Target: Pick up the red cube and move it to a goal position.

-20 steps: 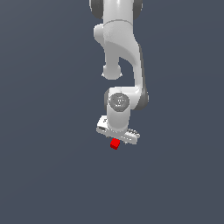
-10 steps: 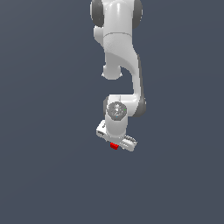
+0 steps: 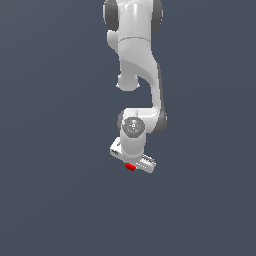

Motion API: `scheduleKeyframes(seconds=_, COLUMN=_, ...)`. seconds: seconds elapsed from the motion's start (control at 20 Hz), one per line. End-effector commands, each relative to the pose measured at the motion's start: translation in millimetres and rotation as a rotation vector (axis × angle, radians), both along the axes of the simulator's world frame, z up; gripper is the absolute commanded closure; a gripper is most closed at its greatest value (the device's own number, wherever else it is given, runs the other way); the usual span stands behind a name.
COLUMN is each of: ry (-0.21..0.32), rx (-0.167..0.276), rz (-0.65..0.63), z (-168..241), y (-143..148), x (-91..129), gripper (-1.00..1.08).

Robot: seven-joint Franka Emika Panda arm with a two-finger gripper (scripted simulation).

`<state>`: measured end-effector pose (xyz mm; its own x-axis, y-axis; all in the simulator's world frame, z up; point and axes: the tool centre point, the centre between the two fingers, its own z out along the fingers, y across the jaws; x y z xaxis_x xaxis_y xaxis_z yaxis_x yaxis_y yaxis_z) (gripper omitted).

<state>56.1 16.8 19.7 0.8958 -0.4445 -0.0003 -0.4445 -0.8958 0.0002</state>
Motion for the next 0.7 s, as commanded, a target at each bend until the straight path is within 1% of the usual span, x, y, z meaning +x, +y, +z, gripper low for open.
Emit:
scheduleKeyframes(seconds=0.0, ry=0.000, rx=0.000, rz=0.000, z=0, y=0, x=0, gripper=1.08)
scheduleKeyframes(seconds=0.35, ry=0.000, rx=0.000, rz=0.000, z=1, y=0, x=-1, gripper=1.08)
scheduleKeyframes(seconds=0.65, ry=0.000, rx=0.000, rz=0.000, z=6, y=4, x=-10, gripper=1.08)
